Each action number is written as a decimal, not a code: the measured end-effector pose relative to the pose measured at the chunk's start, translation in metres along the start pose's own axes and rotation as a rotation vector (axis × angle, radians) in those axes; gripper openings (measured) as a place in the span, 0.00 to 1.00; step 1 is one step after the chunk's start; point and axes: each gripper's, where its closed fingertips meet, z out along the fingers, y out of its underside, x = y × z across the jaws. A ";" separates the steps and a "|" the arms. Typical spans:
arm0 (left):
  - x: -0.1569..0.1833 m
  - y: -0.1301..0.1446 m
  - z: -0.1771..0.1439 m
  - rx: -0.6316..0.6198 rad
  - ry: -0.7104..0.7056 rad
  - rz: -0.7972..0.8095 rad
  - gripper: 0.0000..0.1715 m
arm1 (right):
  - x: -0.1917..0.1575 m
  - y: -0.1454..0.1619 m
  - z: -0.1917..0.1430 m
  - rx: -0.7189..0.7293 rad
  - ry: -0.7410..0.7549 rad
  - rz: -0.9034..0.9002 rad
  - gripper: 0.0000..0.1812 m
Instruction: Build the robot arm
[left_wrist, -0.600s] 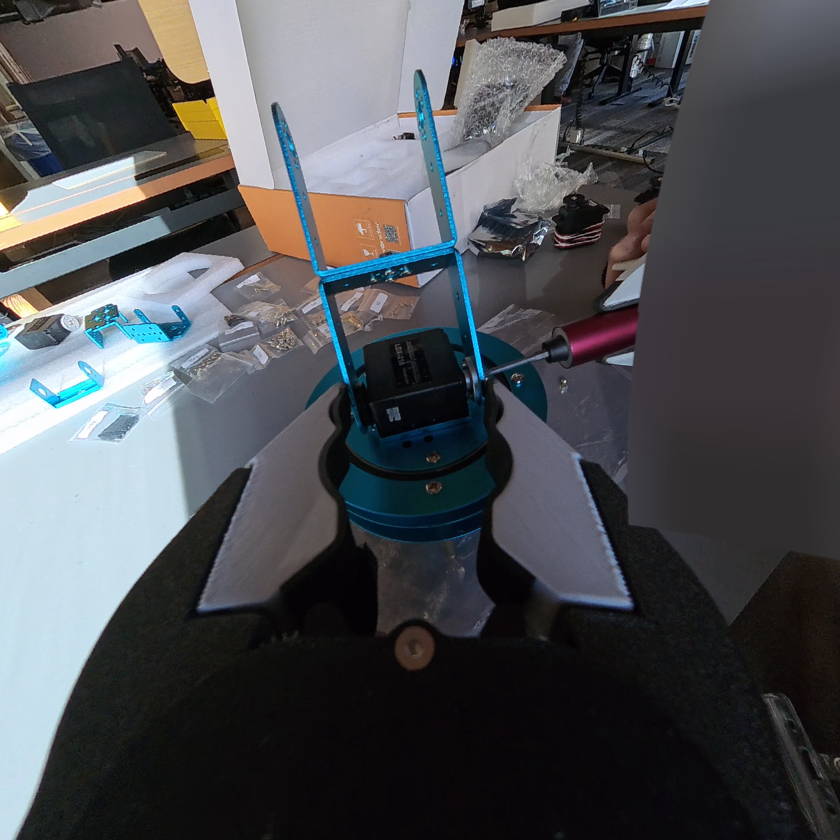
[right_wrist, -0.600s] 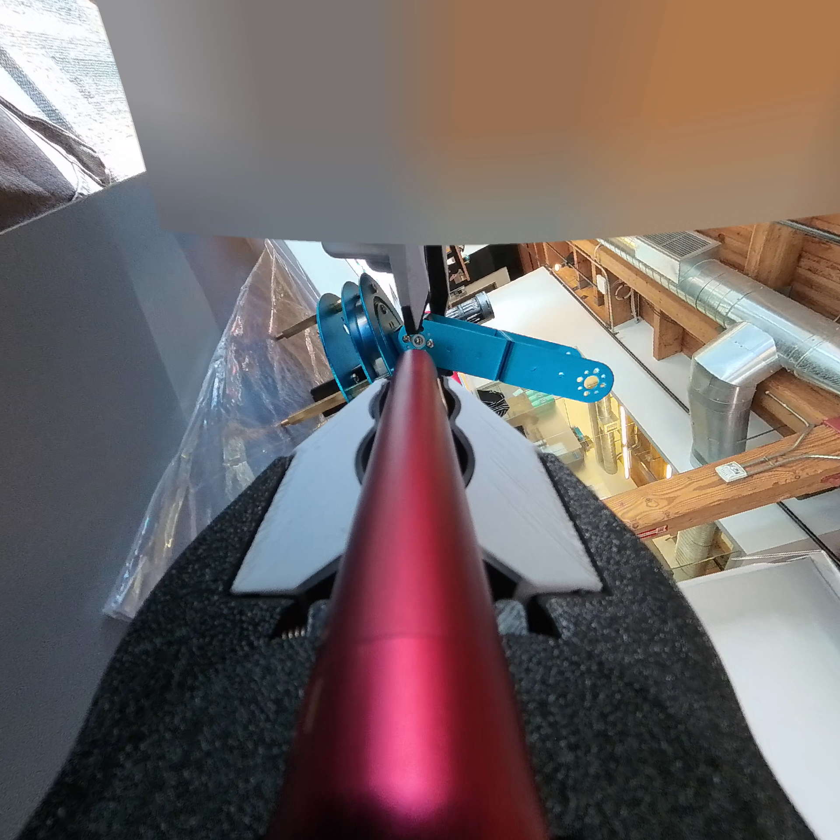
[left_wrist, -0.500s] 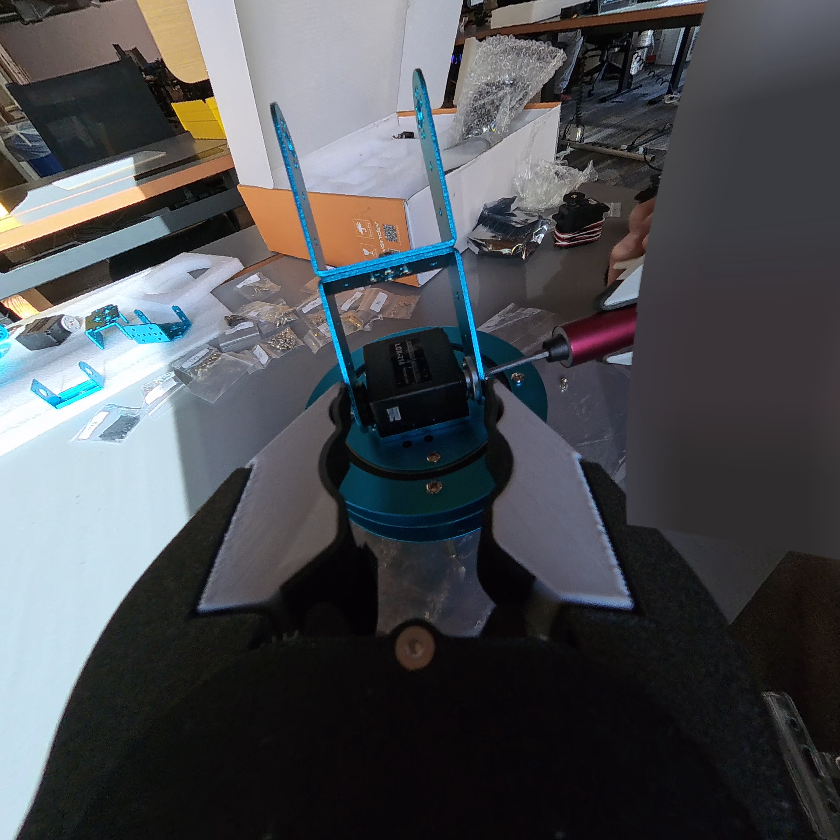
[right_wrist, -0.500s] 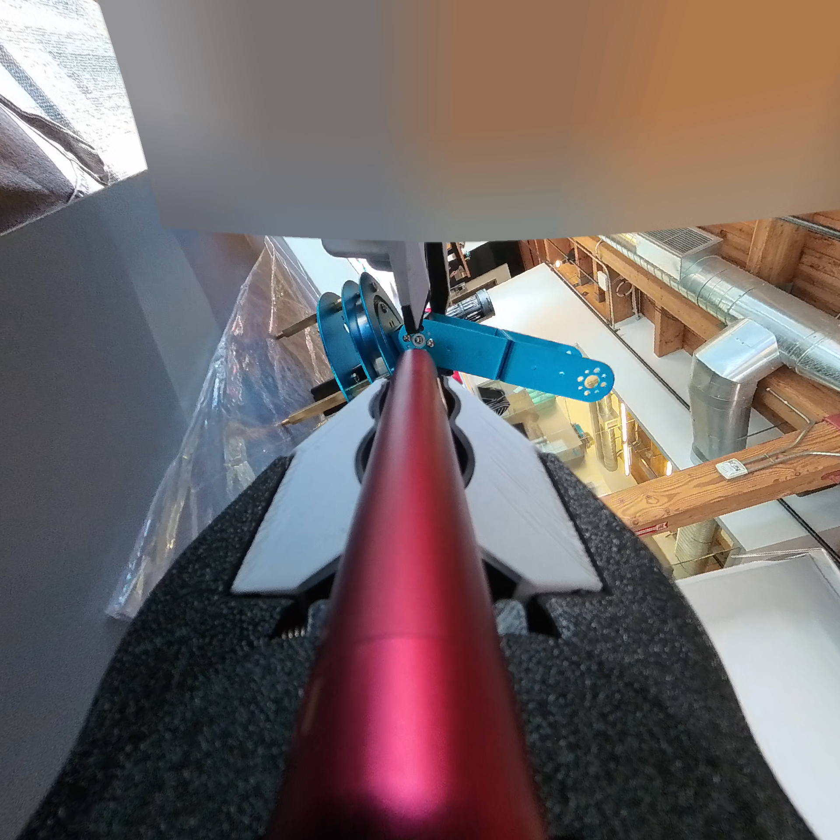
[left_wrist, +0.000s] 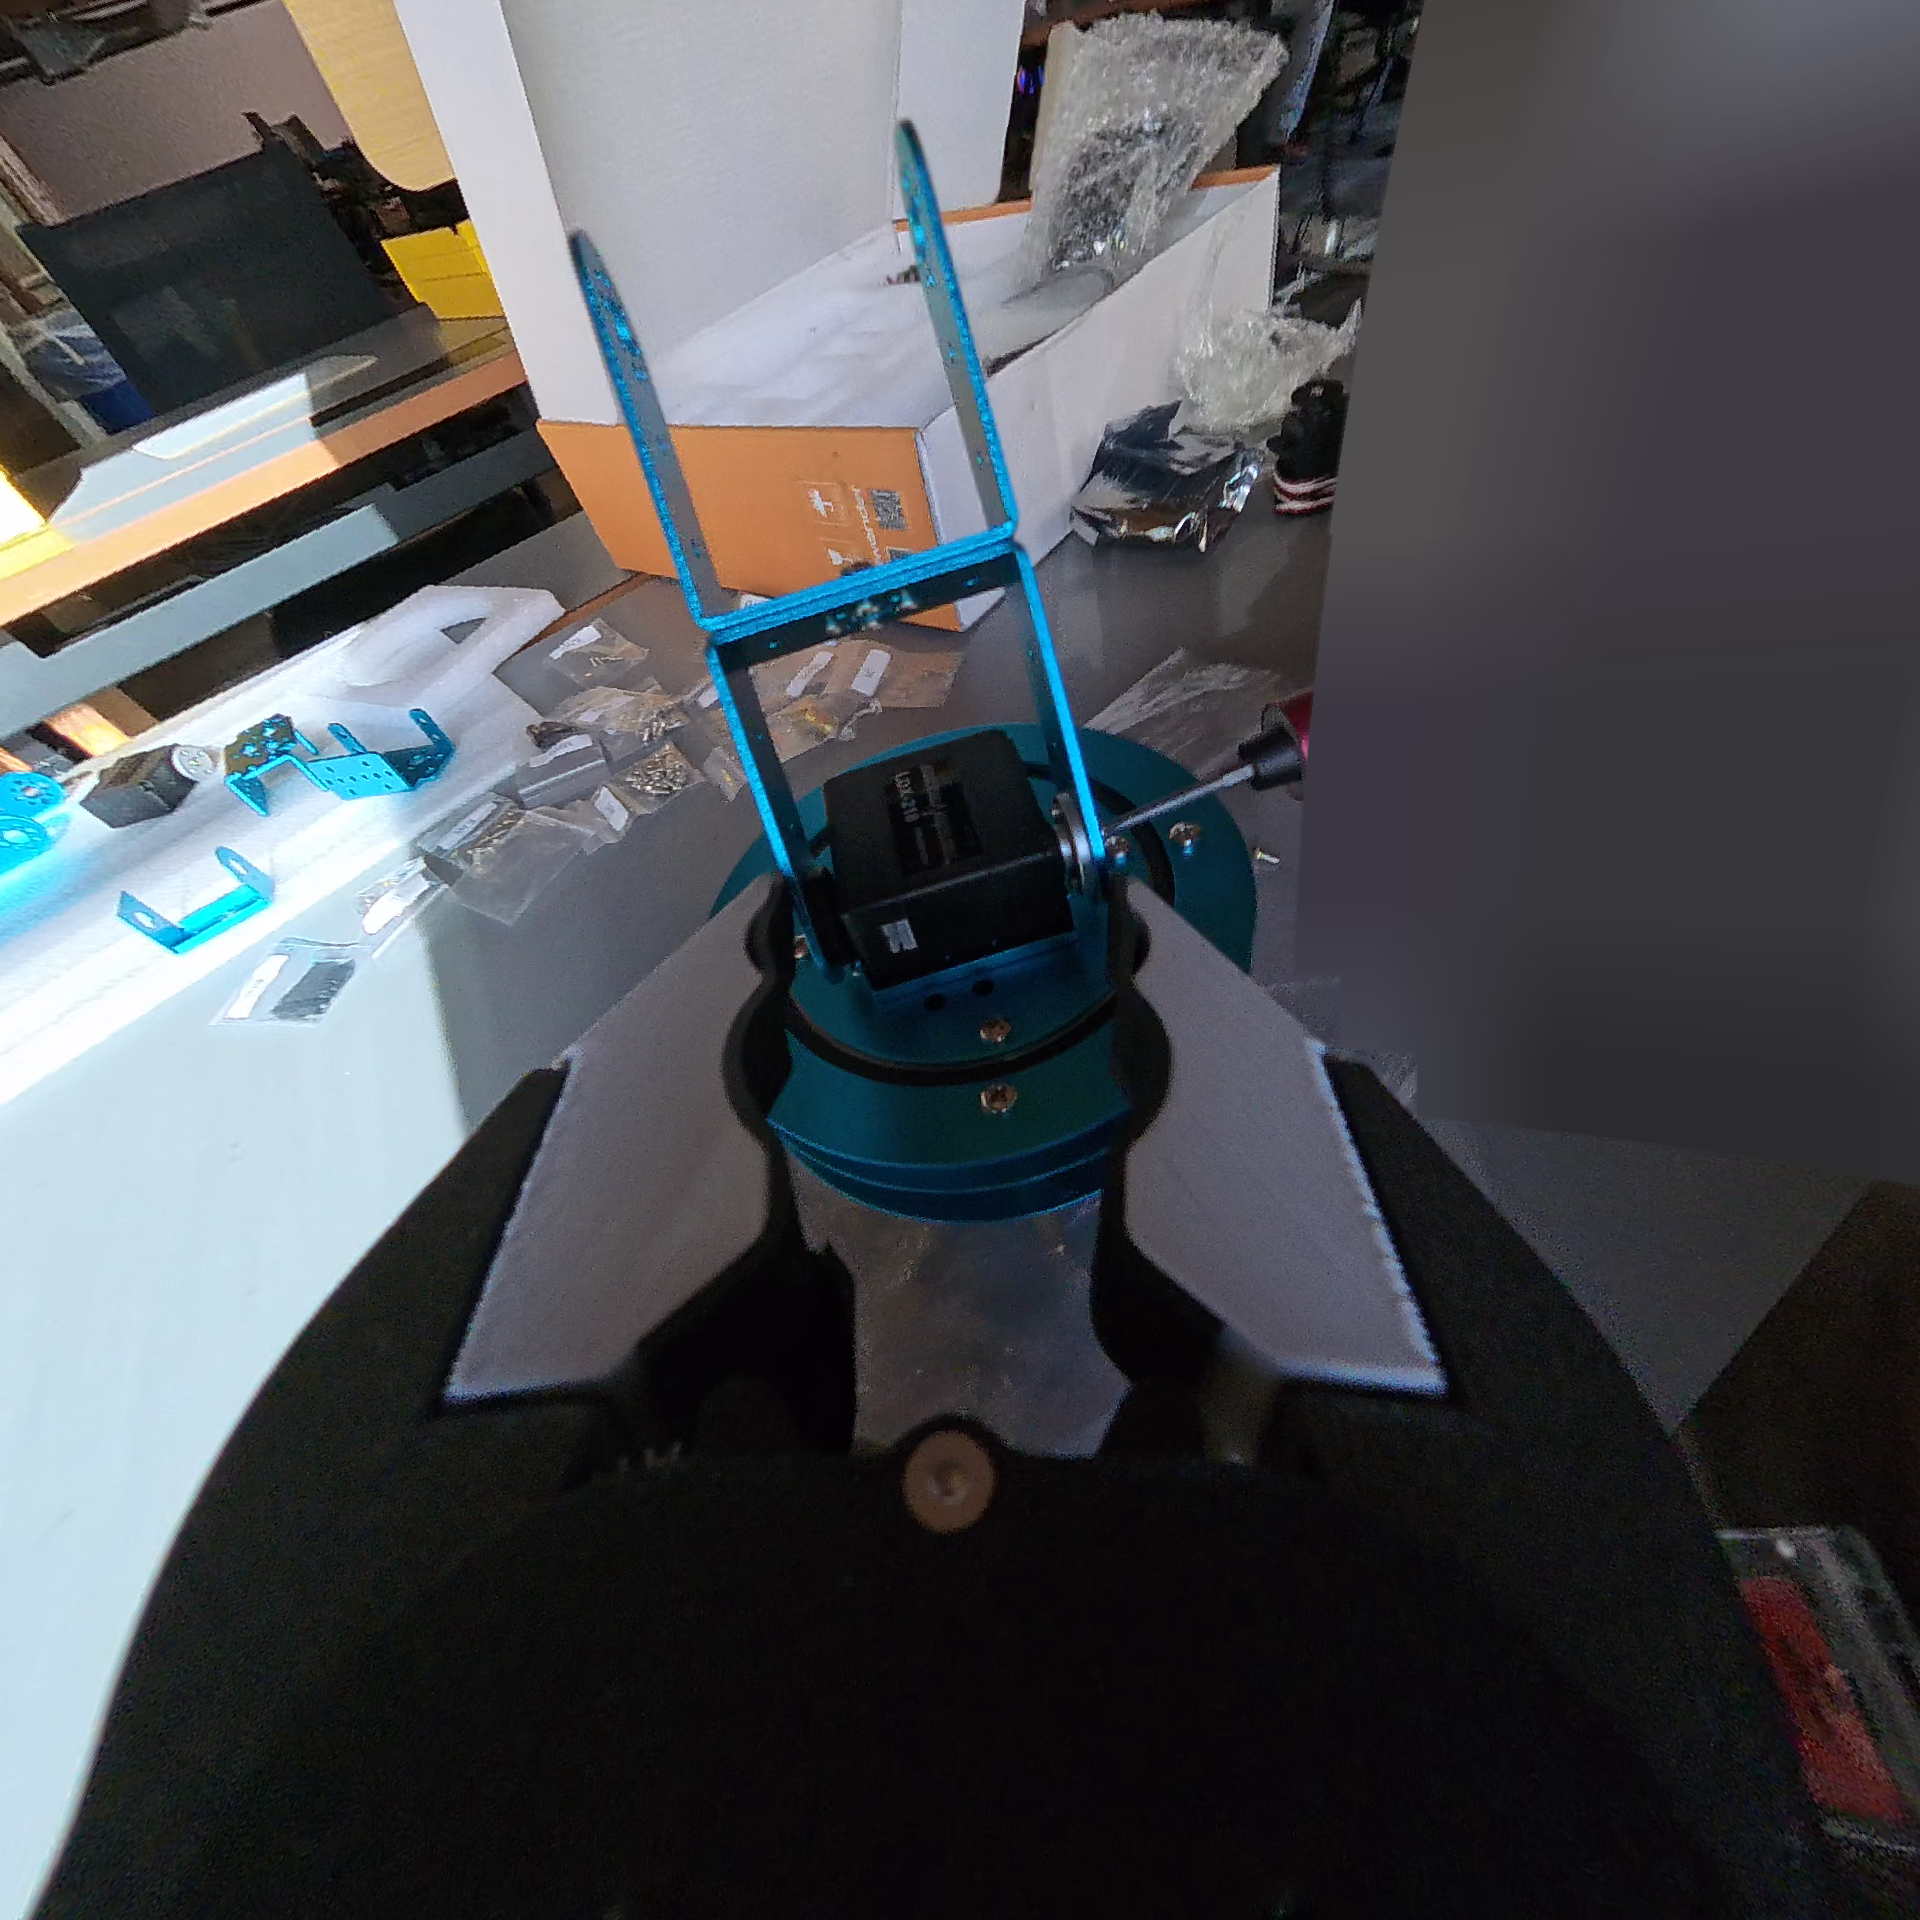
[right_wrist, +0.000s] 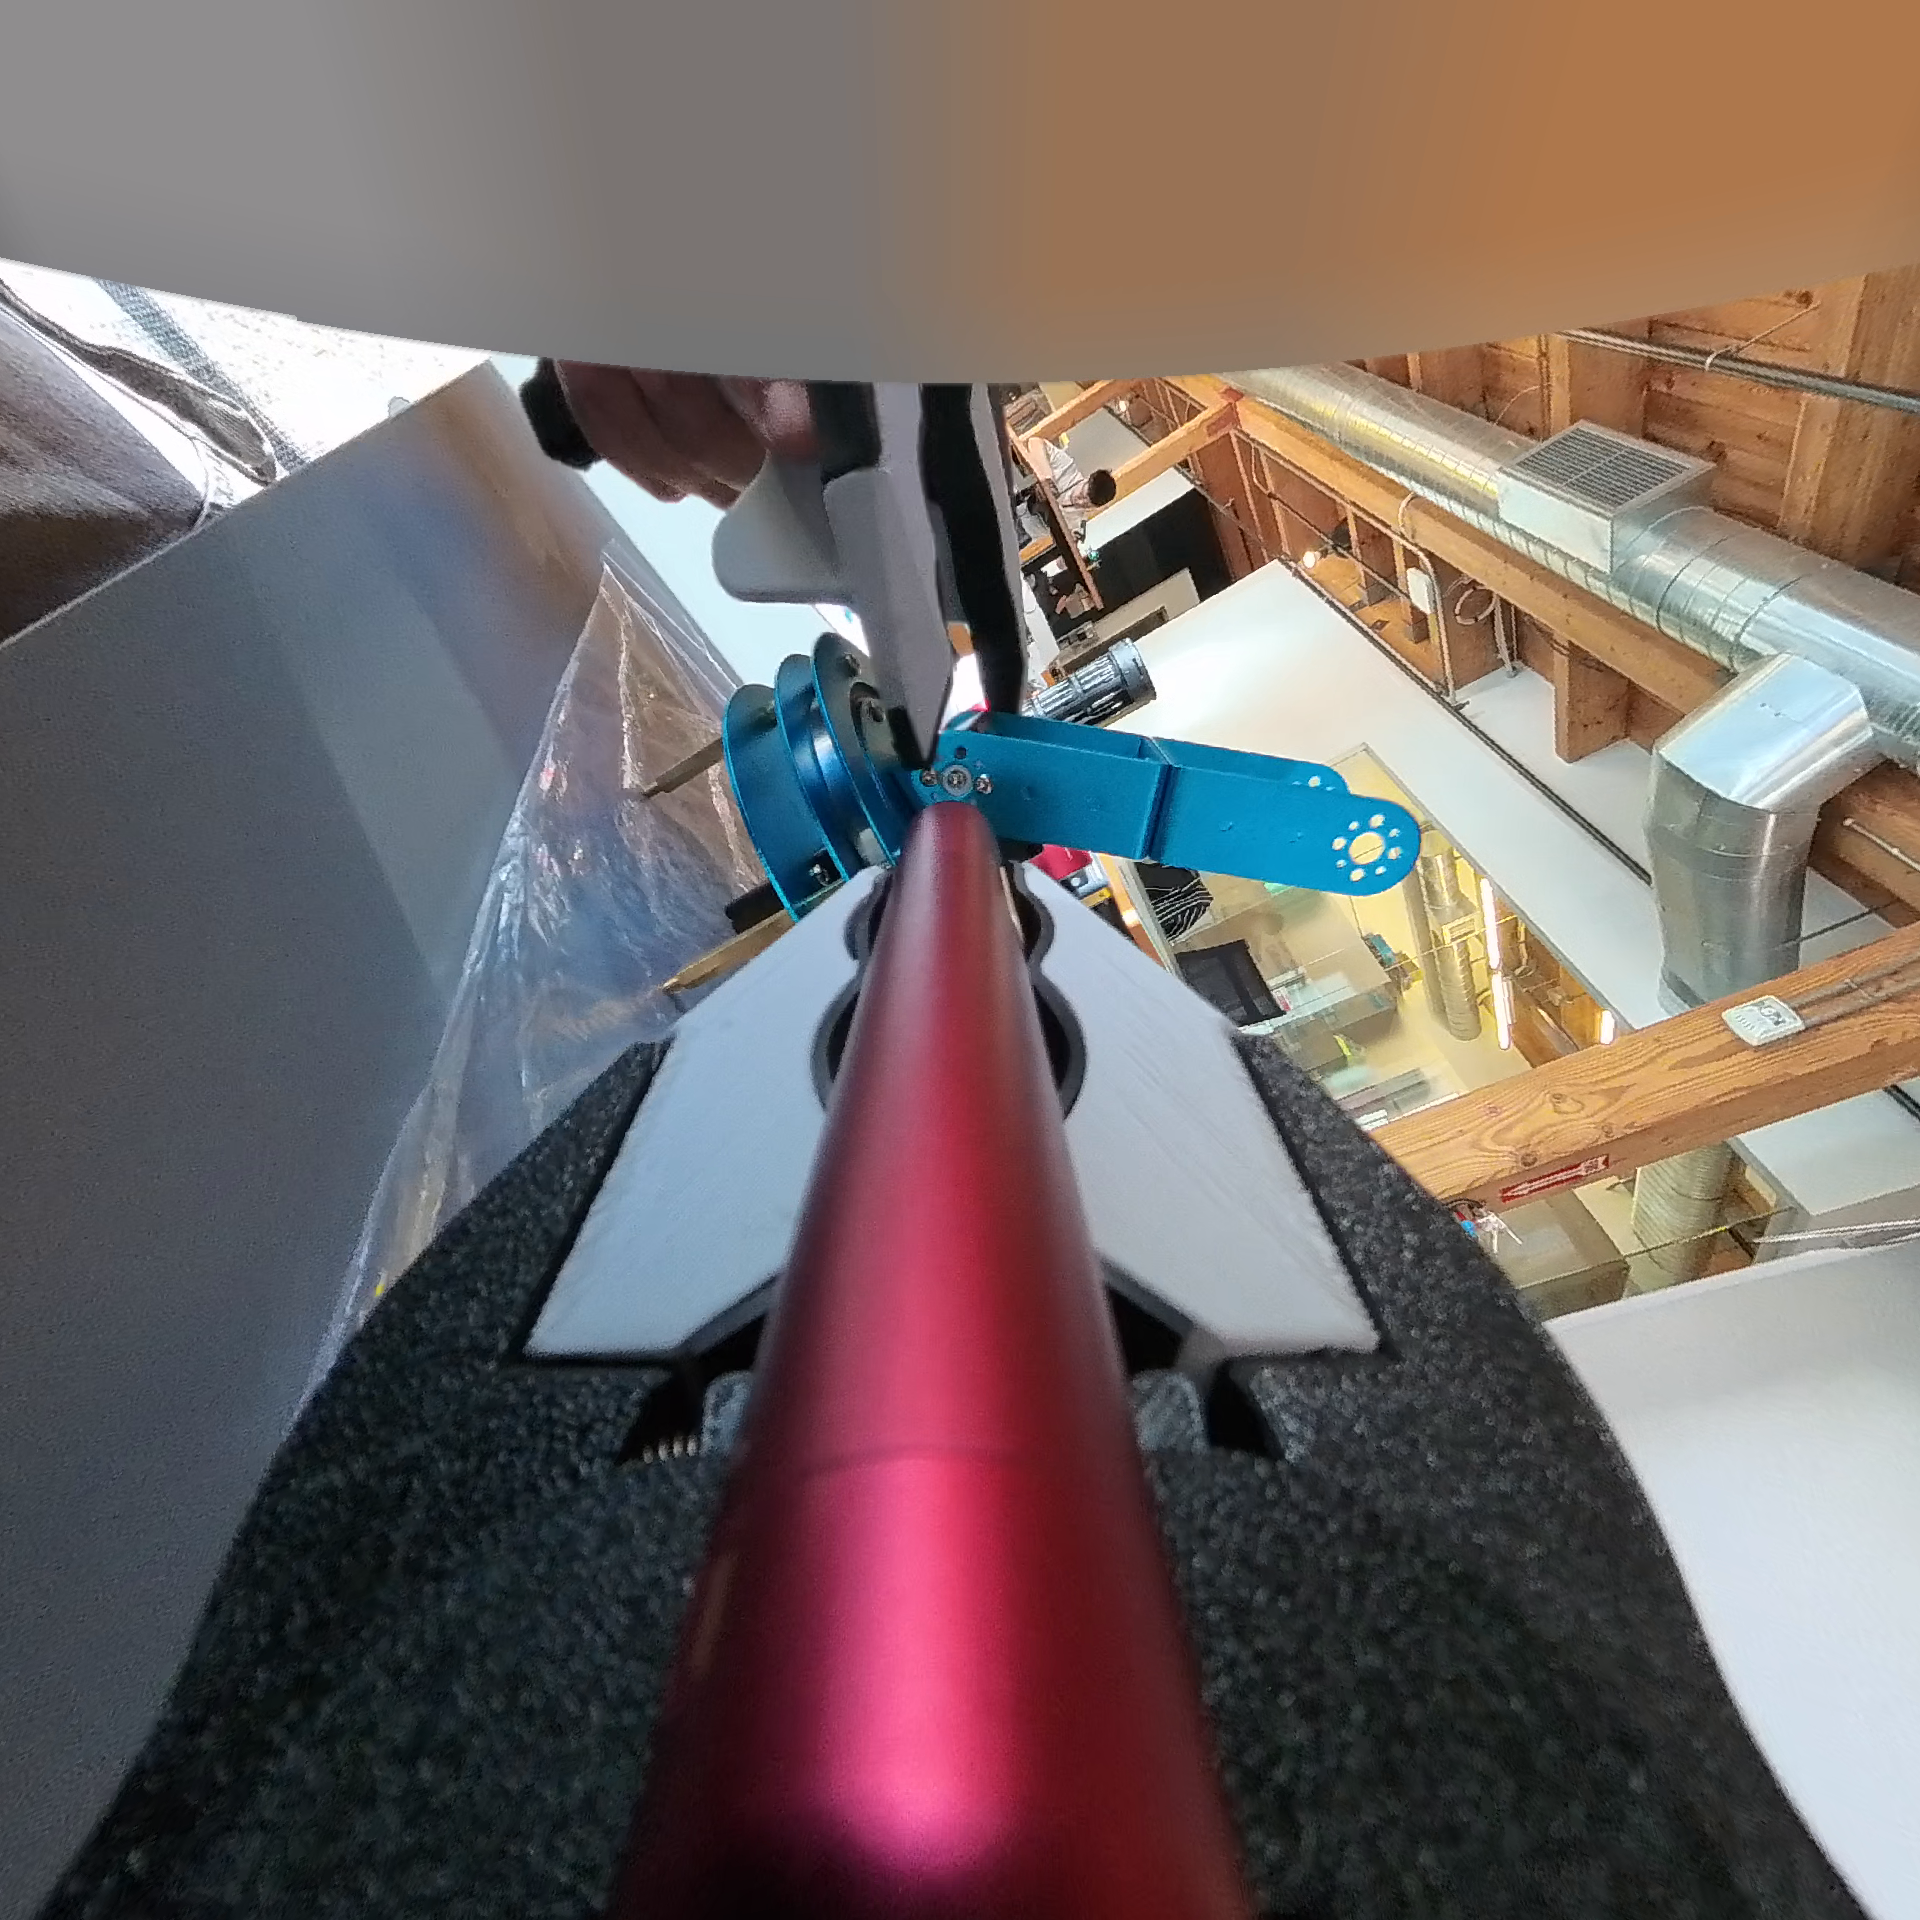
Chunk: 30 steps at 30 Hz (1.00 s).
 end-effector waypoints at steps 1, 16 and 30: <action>-0.003 -0.002 -0.003 0.002 -0.031 0.037 0.36 | 0.000 0.000 0.000 0.000 -0.001 0.008 0.13; 0.064 -0.022 0.009 0.080 -0.253 1.018 0.24 | 0.001 0.000 0.003 -0.008 -0.008 0.048 0.12; 0.063 -0.021 0.025 0.069 -0.352 1.153 0.12 | 0.001 0.000 0.005 -0.016 0.004 0.020 0.12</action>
